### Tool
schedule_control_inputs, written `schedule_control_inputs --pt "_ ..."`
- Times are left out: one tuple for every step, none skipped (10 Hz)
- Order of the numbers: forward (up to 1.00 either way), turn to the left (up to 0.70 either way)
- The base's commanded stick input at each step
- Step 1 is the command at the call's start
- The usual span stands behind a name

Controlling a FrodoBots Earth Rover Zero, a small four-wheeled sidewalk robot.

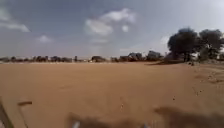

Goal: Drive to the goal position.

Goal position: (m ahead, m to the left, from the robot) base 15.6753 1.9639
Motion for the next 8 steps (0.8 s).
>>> schedule_control_inputs --pt "1.0 0.0" --pt "1.0 0.0" --pt "1.0 0.0" --pt "1.0 0.0" --pt "1.0 0.0" --pt "1.0 0.0" --pt "1.0 0.0" --pt "1.0 0.0"
